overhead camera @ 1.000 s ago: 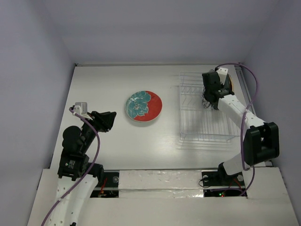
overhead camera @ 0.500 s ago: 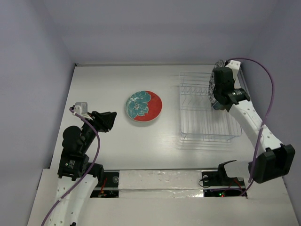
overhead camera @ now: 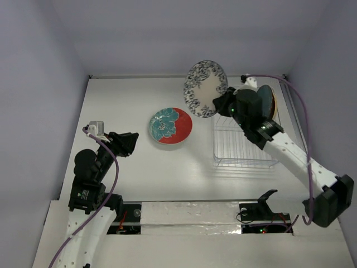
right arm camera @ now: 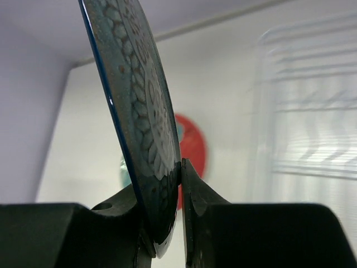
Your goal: Unload the plates from the dish rack
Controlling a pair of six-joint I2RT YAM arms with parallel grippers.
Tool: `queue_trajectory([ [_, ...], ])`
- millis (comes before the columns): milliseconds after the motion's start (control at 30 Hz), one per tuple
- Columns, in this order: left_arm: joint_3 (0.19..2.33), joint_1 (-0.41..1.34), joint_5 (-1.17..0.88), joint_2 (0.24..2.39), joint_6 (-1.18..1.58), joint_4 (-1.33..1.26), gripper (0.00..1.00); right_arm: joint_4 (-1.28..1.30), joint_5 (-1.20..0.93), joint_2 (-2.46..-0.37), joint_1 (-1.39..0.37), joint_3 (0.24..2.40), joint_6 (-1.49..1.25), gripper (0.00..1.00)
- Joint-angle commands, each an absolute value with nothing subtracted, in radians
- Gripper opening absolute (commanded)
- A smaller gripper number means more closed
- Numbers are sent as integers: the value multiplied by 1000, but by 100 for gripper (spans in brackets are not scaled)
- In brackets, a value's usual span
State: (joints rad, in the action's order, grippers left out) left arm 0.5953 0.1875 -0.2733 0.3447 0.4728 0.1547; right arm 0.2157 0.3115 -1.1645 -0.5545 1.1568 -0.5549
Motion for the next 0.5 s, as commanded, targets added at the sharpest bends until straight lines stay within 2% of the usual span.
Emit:
queue_trajectory([
  [0,606,179,-278,351,469,107,34,-171,102,-1256,-604,1137,-771,0],
  [233,606,179,-270,347,469,109,34,-357,8,-1460,-636,1115,-951,0],
  [467,604,170,-273,345,469,107,34,-442,8,-1632,-681,1100,-1055,0],
])
